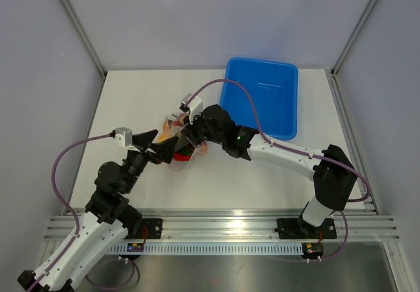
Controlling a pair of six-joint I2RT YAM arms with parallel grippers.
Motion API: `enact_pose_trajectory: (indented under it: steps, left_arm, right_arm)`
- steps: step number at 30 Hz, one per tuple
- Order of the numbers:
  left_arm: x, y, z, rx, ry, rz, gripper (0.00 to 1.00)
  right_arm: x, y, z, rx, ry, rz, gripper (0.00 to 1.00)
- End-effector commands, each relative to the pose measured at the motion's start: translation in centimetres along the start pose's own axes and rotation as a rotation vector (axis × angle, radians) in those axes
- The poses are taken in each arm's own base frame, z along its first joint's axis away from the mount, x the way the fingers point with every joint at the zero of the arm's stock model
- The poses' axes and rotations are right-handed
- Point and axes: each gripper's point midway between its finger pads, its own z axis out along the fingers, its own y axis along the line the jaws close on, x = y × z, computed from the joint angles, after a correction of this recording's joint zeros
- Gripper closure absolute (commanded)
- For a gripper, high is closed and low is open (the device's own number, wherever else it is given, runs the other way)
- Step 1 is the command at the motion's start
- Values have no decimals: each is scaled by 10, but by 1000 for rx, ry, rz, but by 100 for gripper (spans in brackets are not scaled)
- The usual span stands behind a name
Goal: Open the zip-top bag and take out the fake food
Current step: Open the zipper of the food storage bag at the center of the board.
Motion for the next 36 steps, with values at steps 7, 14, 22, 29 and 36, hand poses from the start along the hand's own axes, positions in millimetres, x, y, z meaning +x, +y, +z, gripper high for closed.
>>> enact_pose_trajectory:
  steps: [7, 14, 22, 29, 36]
  left_arm:
    - [-7, 1, -10, -39, -23, -139, 1]
    - [-1, -17, -8, 80, 12, -58, 2]
    - [25, -18, 3, 78, 143, -5, 10]
    - [40, -2, 6, -18, 236, 48, 22]
    - [52, 15, 11, -123, 295, 92, 28]
  right_arm:
    - [-29, -4, -5, 46, -116, 31, 100]
    - [-34, -3, -6, 49, -136, 54, 100]
    - [-43, -7, -8, 78, -154, 118, 100]
    - [-49, -15, -12, 126, -169, 128, 100]
    - [-52, -17, -16, 139, -185, 138, 100]
